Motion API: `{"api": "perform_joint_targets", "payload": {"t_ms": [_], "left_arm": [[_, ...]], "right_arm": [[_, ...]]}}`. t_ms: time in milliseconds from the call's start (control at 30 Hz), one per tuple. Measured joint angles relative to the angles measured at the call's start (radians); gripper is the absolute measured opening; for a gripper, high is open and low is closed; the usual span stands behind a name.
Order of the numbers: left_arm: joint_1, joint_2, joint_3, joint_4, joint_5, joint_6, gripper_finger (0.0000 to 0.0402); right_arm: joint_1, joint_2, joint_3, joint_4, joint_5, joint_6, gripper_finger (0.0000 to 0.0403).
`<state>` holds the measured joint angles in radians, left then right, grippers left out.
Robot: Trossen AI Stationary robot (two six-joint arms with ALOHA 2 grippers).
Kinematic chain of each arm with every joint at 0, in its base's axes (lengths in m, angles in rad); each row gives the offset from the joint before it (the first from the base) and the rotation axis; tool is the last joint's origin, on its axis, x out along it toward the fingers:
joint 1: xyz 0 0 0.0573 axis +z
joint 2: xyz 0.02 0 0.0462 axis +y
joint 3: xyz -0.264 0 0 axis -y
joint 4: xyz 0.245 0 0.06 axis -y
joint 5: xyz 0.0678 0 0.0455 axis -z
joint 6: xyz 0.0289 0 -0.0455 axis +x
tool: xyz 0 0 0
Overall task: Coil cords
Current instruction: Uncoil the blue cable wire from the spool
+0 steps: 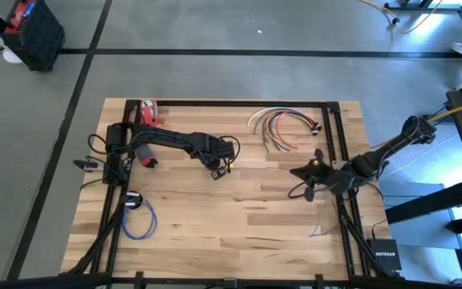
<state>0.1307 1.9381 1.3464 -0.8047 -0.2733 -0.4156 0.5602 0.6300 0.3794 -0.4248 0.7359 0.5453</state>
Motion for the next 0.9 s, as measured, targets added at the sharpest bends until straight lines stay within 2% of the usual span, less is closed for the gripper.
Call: {"api": "perform_joint_targets", "payload": {"t_ms": [267,533,667,767,900], "left_arm": [[0.0,0.0,0.0,0.0,0.0,-0.004,0.0],[0.0,0.0,0.0,0.0,0.0,-0.004,0.0],[0.0,0.0,0.0,0.0,0.0,-0.004,0.0],[0.0,0.0,0.0,0.001,0.0,-0.005,0.0],[0.0,0.0,0.0,0.004,0.0,-0.005,0.0]], "right_arm": [[0.003,-0.011,0.0,0.062,0.024,-0.058,0.0032],[0.002,-0.011,0.0,0.088,0.026,-0.084,0.0037],[0.002,0.003,0.0,0.139,0.067,-0.109,0.0043],[0.001,0.041,0.0,0.235,0.062,-0.19,0.0069],[-0.053,0.141,0.002,0.378,0.021,-0.335,0.0125]]}}
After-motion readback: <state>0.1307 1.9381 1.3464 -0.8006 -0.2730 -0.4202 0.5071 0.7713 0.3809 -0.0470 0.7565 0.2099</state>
